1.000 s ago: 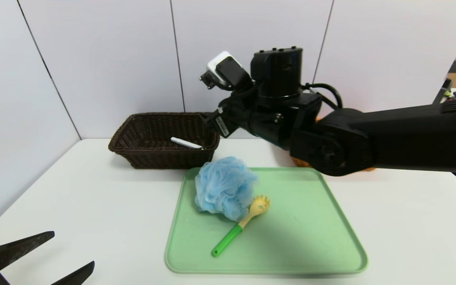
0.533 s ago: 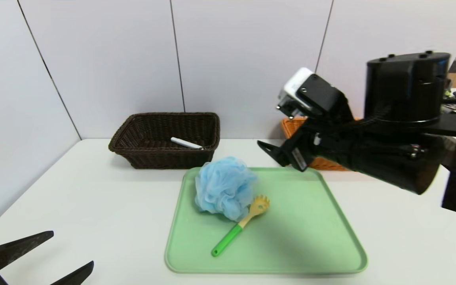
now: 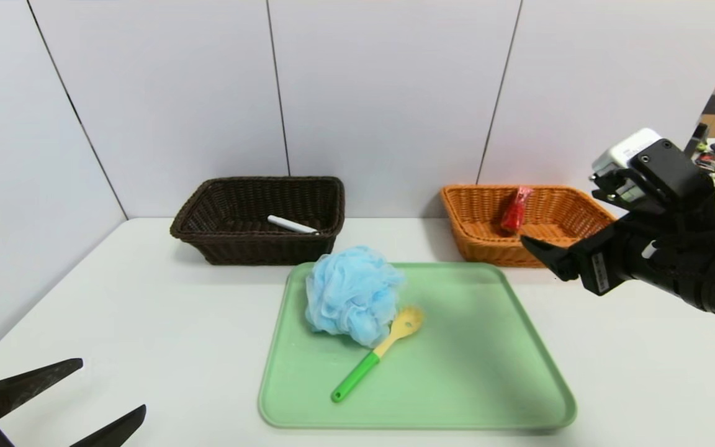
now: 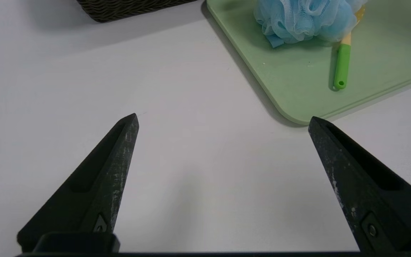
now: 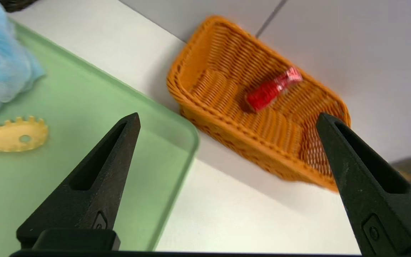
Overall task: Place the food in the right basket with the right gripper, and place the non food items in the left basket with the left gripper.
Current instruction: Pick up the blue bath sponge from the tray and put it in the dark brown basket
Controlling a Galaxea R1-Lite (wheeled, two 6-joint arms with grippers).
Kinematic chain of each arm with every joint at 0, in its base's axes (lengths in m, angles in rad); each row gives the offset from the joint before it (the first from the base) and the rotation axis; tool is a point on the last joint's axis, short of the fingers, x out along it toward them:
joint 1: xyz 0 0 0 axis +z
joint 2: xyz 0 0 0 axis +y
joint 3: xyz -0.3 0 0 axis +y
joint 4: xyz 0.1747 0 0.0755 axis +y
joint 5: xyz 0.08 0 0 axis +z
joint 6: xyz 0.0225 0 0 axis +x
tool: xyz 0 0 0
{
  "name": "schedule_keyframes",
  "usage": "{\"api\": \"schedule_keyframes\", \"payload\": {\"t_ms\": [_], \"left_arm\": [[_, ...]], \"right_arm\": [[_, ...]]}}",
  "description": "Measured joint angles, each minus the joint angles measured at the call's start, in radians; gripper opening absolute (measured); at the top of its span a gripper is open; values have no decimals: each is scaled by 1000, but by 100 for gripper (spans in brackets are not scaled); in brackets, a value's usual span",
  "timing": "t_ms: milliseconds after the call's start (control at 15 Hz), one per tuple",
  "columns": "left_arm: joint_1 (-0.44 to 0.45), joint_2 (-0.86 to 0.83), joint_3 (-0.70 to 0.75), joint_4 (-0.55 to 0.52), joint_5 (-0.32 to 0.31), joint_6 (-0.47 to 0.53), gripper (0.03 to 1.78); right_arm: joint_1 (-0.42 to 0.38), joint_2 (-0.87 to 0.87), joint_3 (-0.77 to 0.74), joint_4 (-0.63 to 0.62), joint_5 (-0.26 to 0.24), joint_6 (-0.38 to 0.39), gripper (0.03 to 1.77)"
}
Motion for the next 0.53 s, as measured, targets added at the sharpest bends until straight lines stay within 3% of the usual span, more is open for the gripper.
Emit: {"api": "schedule_keyframes", "payload": {"t_ms": [200,533], "left_arm": [[3,-1,2,0,0,-1,169],[4,-1,8,0,0,-1,169]], "right_arm": [[-19,-41,94,-1,-31,54,169],[-73,-136,224,-4,-42,140,169]]}}
